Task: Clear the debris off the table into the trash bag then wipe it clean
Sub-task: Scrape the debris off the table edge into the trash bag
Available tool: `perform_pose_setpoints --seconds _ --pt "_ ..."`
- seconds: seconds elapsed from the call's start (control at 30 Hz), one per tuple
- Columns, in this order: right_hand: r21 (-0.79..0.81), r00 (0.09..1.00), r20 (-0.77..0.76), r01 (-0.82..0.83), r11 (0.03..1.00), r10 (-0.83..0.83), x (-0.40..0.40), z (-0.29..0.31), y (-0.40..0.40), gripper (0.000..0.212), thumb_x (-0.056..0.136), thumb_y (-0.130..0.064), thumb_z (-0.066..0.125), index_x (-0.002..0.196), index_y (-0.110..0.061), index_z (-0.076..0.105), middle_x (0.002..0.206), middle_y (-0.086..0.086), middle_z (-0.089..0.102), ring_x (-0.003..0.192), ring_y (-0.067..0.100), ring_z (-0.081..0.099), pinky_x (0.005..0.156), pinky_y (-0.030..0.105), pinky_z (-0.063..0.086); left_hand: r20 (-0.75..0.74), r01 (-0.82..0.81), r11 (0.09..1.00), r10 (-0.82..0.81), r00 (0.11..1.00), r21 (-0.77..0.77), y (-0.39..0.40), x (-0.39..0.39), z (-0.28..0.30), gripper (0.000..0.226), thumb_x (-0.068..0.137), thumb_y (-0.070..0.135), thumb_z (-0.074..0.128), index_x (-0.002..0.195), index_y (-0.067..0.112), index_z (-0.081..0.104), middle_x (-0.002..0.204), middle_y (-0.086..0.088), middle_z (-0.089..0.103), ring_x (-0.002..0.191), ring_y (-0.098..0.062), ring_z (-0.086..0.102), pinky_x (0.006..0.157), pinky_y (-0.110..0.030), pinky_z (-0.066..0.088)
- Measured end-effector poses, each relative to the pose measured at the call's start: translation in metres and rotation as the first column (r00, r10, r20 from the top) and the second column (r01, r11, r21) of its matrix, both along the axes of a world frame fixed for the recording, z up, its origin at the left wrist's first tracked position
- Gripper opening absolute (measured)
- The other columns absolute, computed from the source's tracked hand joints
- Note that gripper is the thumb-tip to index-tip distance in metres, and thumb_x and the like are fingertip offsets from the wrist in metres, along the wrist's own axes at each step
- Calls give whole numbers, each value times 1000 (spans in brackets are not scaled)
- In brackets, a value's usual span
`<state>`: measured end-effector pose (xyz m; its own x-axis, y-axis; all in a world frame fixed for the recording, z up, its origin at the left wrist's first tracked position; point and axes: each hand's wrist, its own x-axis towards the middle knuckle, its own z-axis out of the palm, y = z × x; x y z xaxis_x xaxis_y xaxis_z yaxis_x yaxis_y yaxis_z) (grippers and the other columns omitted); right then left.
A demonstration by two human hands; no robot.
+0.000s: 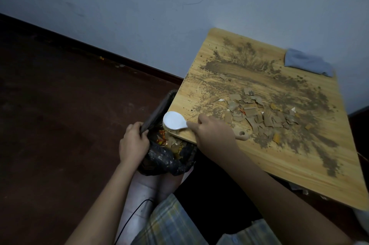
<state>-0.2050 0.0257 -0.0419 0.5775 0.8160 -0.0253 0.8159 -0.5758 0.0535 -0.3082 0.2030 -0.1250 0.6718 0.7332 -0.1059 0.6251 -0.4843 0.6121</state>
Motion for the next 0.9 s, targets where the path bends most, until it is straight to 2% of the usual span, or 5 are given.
perform_pose_setpoints --seconds 0.13,0.27,0.47,0.7,0.9 --pt "35 993 -10 116 993 -116 13 8 -15 33 98 -23 44 128 -29 56 105 3 55 85 21 55 61 26 34 2 6 1000 -6 1000 1 -1 0 0 16 92 15 53 106 15 60 103 -7 55 95 -36 57 75 -40 39" --pt "14 973 18 232 973 -232 23 10 -34 30 96 -26 45 122 -32 59 103 2 55 91 25 59 53 27 25 -4 12 1000 -12 1000 6 -2 -1 -2 15 93 16 53 107 15 59 103 -8 55 94 -36 57 74 -40 38" --pt "-12 944 20 330 944 -330 24 3 -62 29 96 -27 45 119 -32 61 104 3 55 92 26 59 57 28 31 -22 12 1000 -11 1000 14 -6 0 -6 18 94 18 52 111 15 59 106 -7 55 93 -35 57 70 -35 32" --pt "-60 968 10 249 967 -249 5 -4 -61 31 96 -28 46 124 -33 57 115 5 55 90 24 60 56 27 30 -28 24 1000 -24 999 14 -10 0 -3 17 94 18 51 109 16 59 106 -7 56 94 -35 58 74 -39 37" --pt "-44 988 -29 149 988 -150 -13 -7 -40 35 97 -23 44 130 -28 53 104 5 53 89 26 57 58 28 31 -19 17 1000 -16 1000 11 -11 -2 -1 16 94 17 51 108 17 59 105 -7 55 93 -35 57 72 -38 34"
